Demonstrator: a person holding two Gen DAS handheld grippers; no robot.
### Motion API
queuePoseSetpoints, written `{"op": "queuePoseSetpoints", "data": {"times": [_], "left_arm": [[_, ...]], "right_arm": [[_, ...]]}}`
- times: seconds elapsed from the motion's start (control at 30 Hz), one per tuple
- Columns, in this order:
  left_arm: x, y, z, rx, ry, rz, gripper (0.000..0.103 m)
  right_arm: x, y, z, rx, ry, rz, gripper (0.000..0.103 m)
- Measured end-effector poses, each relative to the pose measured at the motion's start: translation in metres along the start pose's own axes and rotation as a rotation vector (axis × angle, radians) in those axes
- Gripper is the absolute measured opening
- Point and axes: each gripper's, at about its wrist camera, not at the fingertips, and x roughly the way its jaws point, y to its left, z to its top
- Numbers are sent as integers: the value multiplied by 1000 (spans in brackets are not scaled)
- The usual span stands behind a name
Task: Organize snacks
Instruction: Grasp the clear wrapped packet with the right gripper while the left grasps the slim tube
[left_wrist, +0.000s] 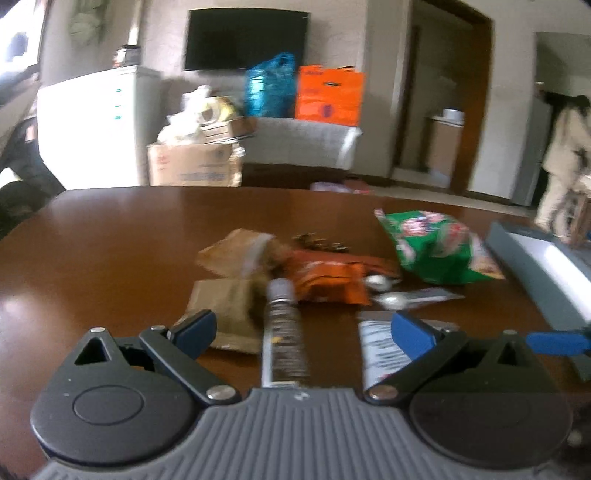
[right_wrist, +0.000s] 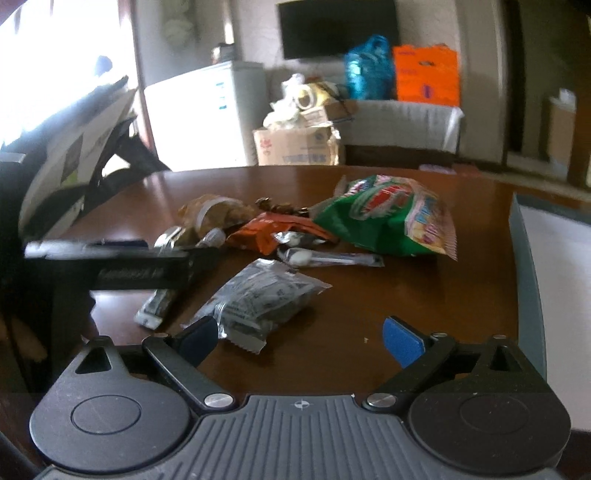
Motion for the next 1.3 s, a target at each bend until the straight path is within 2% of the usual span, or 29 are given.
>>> {"op": "queuePoseSetpoints", "data": {"times": [0.13, 0.2, 0.27, 0.37, 0.47, 0.63, 0.73, 0.97, 1.1, 1.3], "left_arm": [[11, -3, 2, -5, 24, -29, 103], [19, -1, 3, -3, 45, -15, 103], [26, 6, 5, -45, 78, 4, 103], [35, 16, 6, -92, 122, 98, 103], [39, 17, 8, -72, 132, 147, 103], [34, 1, 5, 9, 152, 84, 103], [28, -6, 4, 21, 150, 64, 103], [37, -9, 1, 35, 160, 81, 103], [41, -2, 4, 15, 162, 136, 102], [44, 0, 5, 19, 170, 155, 103]], "right_arm": [[-2, 0, 1, 7, 3, 9, 97], [-2, 2, 1, -12, 8, 5, 97], [-2, 5, 2, -36, 10, 3, 97], [1, 12, 2, -73, 15, 10, 97], [9, 20, 2, -103, 37, 29, 95], [16, 27, 0, -137, 50, 17, 95], [18, 24, 1, -123, 55, 9, 95], [21, 18, -2, -113, 73, 0, 94], [24, 14, 1, -77, 63, 5, 91], [28, 13, 2, -45, 58, 11, 91]]}}
